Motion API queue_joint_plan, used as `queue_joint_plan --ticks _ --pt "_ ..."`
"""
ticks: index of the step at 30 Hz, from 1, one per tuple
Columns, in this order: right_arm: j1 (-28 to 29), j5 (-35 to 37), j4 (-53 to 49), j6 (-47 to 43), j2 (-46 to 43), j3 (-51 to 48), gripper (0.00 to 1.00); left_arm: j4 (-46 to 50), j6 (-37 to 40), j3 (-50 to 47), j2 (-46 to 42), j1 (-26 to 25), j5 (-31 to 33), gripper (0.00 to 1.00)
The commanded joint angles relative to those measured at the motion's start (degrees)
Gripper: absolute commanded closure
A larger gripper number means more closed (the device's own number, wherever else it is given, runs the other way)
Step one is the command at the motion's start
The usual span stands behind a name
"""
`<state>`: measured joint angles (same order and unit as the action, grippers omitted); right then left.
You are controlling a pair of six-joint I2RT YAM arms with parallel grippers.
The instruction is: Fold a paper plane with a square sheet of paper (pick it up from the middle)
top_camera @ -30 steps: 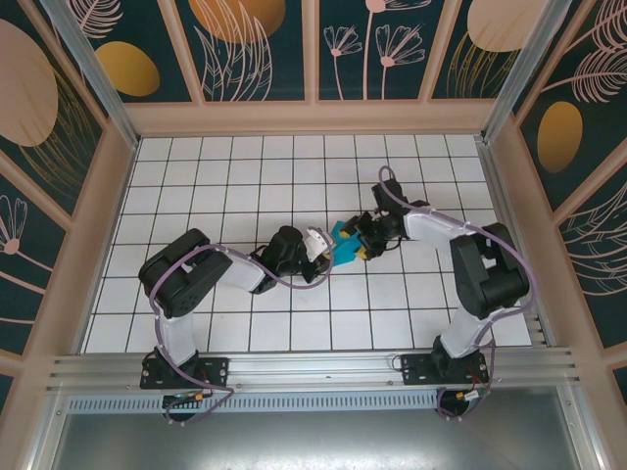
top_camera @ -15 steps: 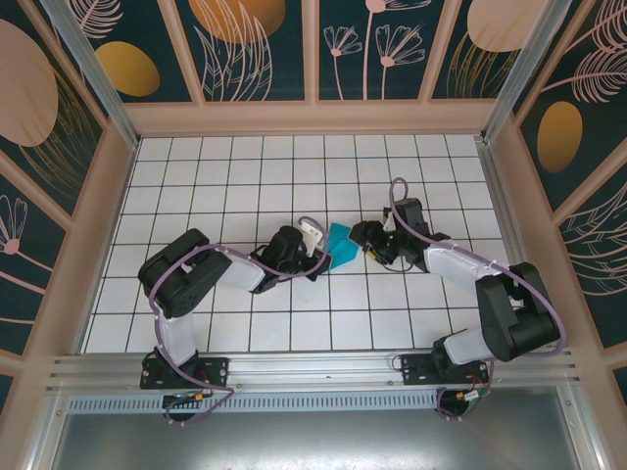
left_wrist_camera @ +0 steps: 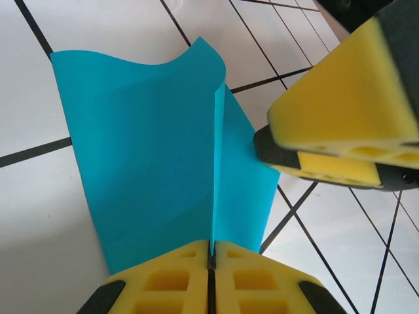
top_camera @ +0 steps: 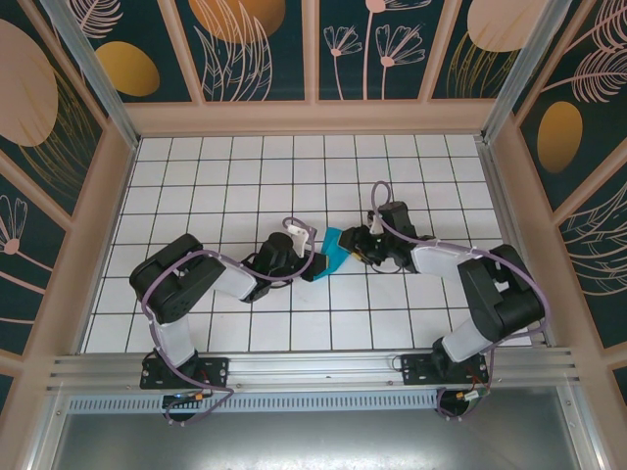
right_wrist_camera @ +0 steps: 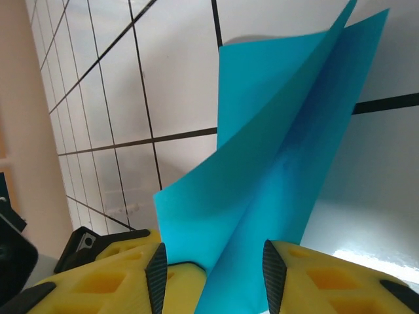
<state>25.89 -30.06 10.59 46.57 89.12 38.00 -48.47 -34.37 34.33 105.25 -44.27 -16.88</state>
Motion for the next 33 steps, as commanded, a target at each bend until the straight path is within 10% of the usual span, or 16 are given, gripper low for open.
queue_joint_plan --ticks 1,33 --pt "0.6 -0.8 0.7 -0.2 1.5 1.6 0.55 -3.2 -1.2 -0.9 -1.0 -0.4 0.9 0.89" --pt "0.6 -2.1 1.6 0.8 8.1 4.0 0.54 -3.2 -5.2 0.1 2.1 -0.4 -0.7 0.83"
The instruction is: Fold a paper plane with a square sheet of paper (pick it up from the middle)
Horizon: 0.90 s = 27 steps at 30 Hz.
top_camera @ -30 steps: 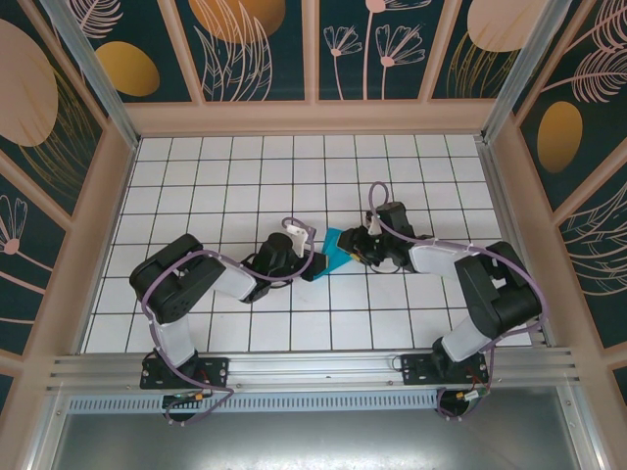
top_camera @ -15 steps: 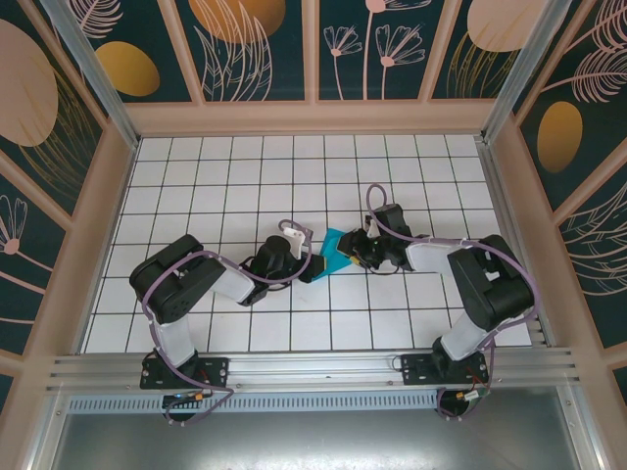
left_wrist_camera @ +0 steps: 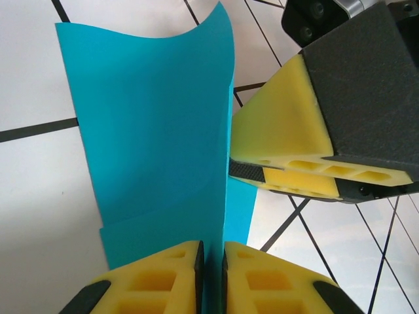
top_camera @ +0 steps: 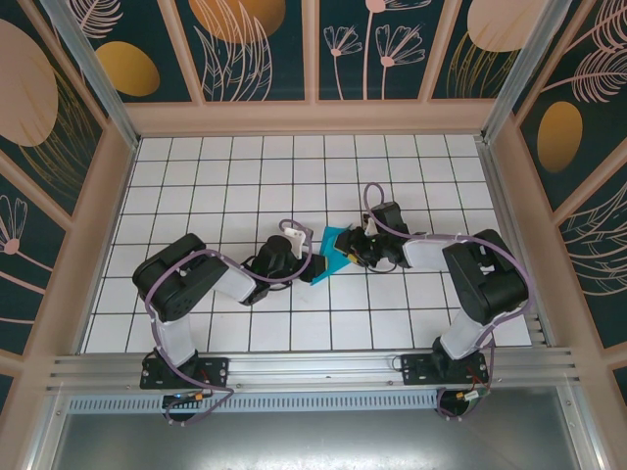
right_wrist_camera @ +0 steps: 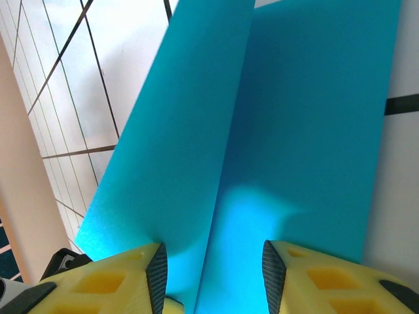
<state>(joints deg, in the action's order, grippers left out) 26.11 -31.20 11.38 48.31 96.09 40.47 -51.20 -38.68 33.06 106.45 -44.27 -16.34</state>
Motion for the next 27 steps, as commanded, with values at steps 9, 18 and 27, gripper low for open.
queue_joint_plan --ticks 9,18,27 --pt "0.4 -1.2 0.9 -3.1 -1.0 1.1 0.54 0.7 -0.6 2.1 1.4 -0.4 -1.5 0.88" --pt "0.3 -1.8 2.5 -6.2 -3.5 0.2 0.54 2.2 1.9 2.1 1.4 -0.4 -3.0 0.90" --pt "0.3 -1.7 2.1 -6.8 -0.3 0.7 0.54 0.9 0.6 1.9 2.1 -0.3 -4.7 0.91"
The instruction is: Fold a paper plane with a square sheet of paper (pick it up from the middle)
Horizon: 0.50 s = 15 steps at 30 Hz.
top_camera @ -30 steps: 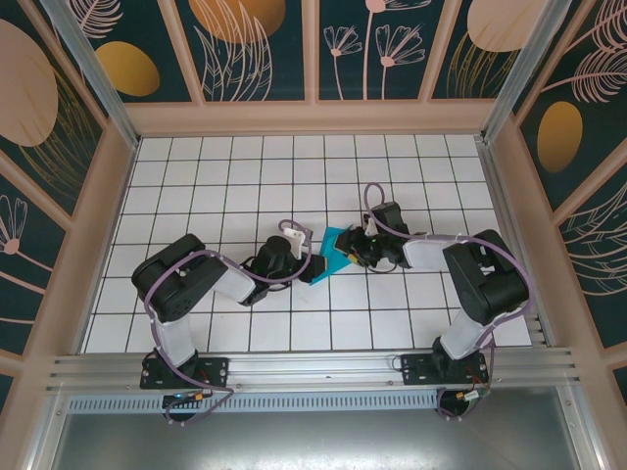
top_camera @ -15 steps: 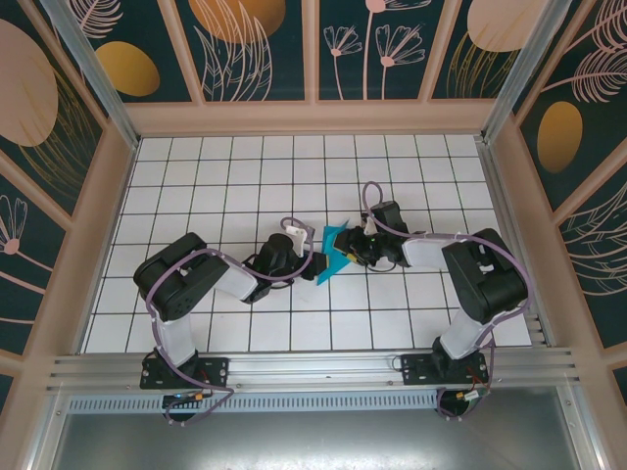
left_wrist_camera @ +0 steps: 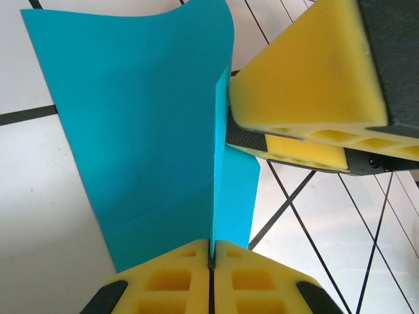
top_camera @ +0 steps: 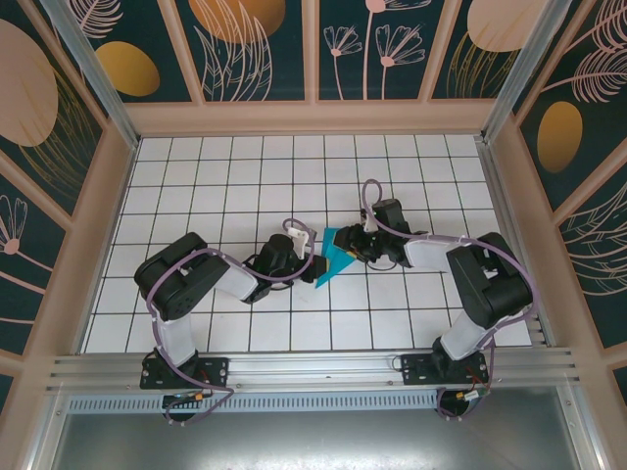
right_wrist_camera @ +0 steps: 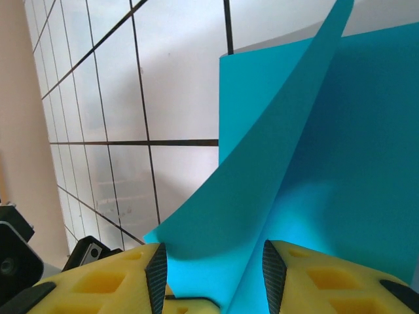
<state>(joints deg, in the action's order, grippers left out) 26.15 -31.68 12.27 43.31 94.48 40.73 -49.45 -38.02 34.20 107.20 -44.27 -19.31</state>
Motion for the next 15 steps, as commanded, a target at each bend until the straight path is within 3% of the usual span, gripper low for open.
queue_joint_plan --ticks 1,15 --pt "0.3 -1.3 1.3 -1.8 1.6 0.4 0.54 -1.1 -0.3 0.7 1.5 -0.3 -1.8 0.91" --pt "0.2 -1.9 1.6 -1.9 5.7 0.9 0.53 -1.5 -1.6 0.9 2.0 -0.3 -2.7 0.83"
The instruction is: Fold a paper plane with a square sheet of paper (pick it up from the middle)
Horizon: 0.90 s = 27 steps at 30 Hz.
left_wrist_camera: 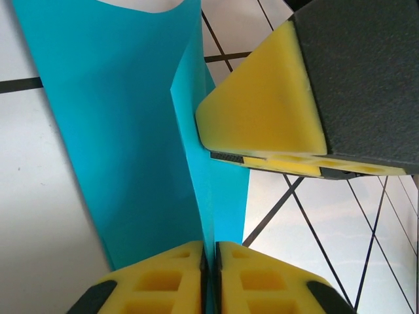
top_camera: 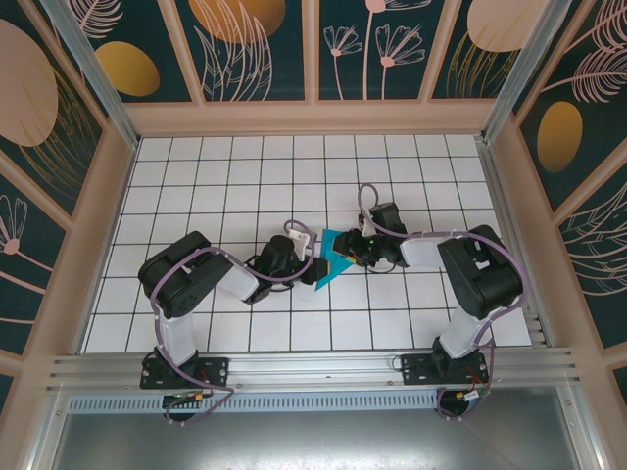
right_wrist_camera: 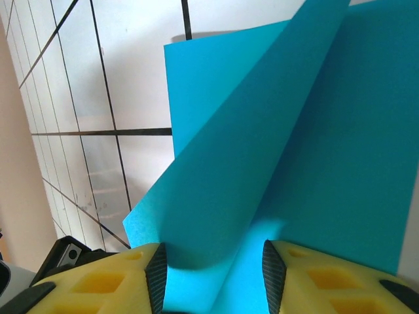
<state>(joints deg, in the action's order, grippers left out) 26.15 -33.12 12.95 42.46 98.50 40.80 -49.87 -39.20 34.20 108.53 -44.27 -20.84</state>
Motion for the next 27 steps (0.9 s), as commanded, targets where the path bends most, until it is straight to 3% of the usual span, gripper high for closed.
queue_joint_plan --ticks 1,8,17,27 --pt "0.2 -0.2 0.5 -1.1 1.9 1.0 0.52 -1.0 -0.4 0.9 0.6 -0.2 -1.1 0.82" --pt "0.5 3.2 -4.4 -2.1 3.4 2.3 0.47 1.6 -0.2 -0.2 -3.7 0.0 0.8 0.71" --pt "1.3 7.4 -9.6 -2.5 5.7 4.1 0.43 9.0 -1.6 -2.8 -13.9 0.1 11.4 0.66" --pt "1.6 10.0 -12.9 -2.5 6.8 5.3 0.40 7.8 -4.8 0.8 -11.0 0.1 3.0 0.72"
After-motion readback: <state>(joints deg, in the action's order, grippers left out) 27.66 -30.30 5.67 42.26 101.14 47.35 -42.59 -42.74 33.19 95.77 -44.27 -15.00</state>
